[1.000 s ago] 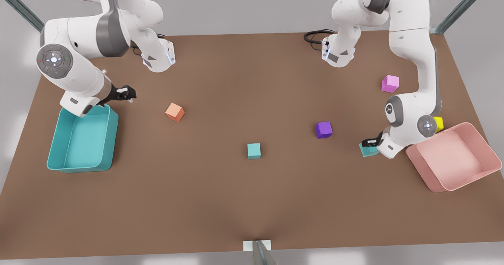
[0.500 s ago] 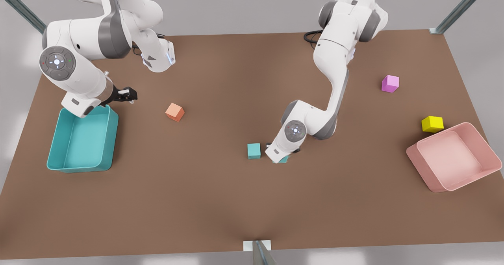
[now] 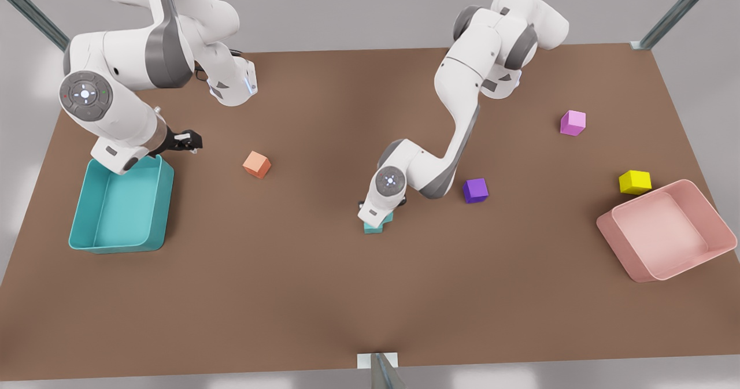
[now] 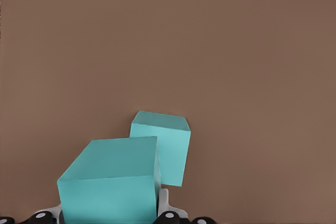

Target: Stack the two blue cubes on top of each other

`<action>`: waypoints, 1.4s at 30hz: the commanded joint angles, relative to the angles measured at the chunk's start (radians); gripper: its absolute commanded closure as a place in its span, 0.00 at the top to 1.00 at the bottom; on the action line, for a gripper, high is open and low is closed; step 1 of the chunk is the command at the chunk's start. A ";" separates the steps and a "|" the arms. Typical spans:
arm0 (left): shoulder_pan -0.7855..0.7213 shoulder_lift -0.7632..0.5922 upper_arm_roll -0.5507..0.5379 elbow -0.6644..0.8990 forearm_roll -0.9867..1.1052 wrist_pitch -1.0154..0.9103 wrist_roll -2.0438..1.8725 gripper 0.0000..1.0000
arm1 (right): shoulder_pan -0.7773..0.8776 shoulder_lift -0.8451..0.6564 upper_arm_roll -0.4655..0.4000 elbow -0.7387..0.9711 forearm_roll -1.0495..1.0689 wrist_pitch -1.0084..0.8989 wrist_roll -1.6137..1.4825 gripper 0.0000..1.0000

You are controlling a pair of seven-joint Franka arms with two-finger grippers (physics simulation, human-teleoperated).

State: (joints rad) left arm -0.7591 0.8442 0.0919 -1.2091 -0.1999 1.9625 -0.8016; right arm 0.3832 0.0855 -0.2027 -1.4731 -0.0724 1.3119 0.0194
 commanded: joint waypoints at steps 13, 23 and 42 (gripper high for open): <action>0.003 0.022 -0.014 0.026 -0.013 0.047 -0.271 1.00 | 0.000 0.007 -0.001 -0.001 0.002 0.000 0.014 1.00; 0.003 0.006 -0.012 0.034 -0.035 0.022 -0.286 1.00 | 0.000 0.003 -0.003 0.000 0.002 -0.002 0.010 1.00; 0.732 -0.629 -0.209 -0.184 0.257 -0.576 0.846 1.00 | -0.172 -0.012 0.158 0.023 -0.004 0.017 0.008 1.00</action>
State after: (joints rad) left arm -0.0270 0.2252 -0.1150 -1.3840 0.0365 1.4228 -0.6012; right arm 0.2071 0.0739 -0.0453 -1.4495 -0.0765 1.3202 0.0281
